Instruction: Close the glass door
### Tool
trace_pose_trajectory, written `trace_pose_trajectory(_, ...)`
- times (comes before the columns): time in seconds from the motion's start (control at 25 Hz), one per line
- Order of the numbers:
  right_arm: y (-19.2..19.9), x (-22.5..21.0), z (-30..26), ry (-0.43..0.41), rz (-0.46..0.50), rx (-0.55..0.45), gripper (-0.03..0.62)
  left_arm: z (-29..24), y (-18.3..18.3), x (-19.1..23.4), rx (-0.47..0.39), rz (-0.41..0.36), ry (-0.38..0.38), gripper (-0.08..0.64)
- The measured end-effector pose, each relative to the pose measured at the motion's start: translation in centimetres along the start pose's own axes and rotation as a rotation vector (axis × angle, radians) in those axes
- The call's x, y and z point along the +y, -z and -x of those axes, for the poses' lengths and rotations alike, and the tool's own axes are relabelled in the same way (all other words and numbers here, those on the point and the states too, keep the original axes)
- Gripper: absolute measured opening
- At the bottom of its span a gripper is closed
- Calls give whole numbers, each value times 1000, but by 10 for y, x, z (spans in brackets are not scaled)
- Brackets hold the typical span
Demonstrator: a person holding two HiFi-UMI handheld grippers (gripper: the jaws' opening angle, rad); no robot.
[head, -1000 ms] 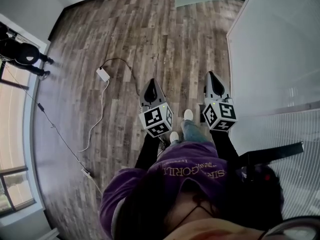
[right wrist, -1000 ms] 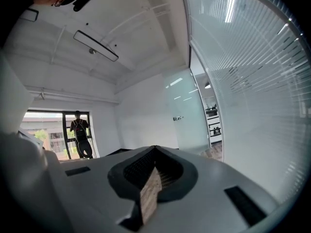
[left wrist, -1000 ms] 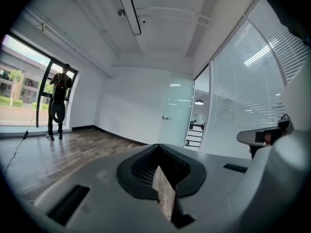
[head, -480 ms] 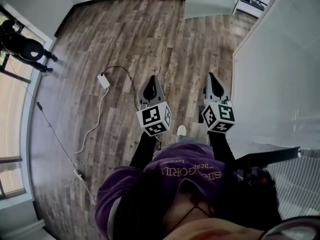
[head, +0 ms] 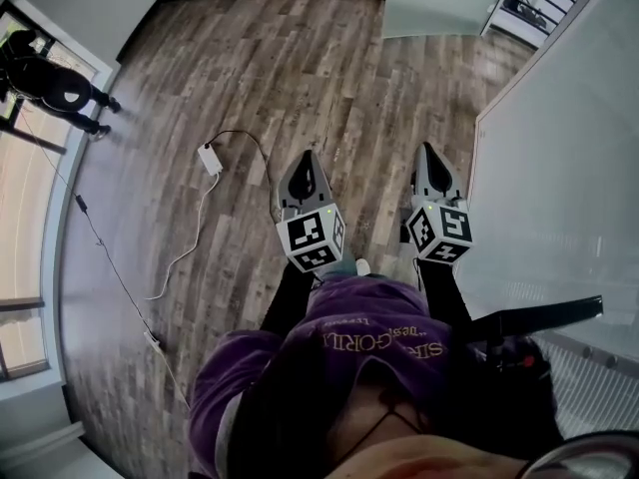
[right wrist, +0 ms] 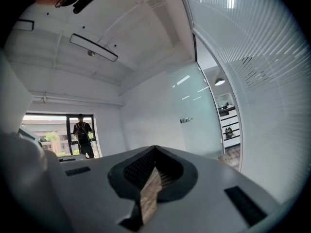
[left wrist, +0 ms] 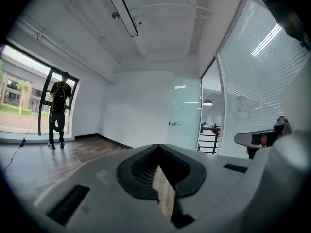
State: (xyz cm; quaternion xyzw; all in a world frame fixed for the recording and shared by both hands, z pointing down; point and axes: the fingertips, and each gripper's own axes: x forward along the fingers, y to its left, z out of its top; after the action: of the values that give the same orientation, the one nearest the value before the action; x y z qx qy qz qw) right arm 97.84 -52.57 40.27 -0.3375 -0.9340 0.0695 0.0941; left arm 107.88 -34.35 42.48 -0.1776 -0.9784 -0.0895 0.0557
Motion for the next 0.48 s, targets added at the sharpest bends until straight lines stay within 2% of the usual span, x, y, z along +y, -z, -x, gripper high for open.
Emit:
trace_pose_trajectory(0.28,-6,5,-68,-19,-3,-14,-14,-64,-10,20,-20,19,0,2)
trace_pose_trajectory(0.48,-22,12,-135,-23,8,-29,-14,-128,-37,40,-51,-10,25,2)
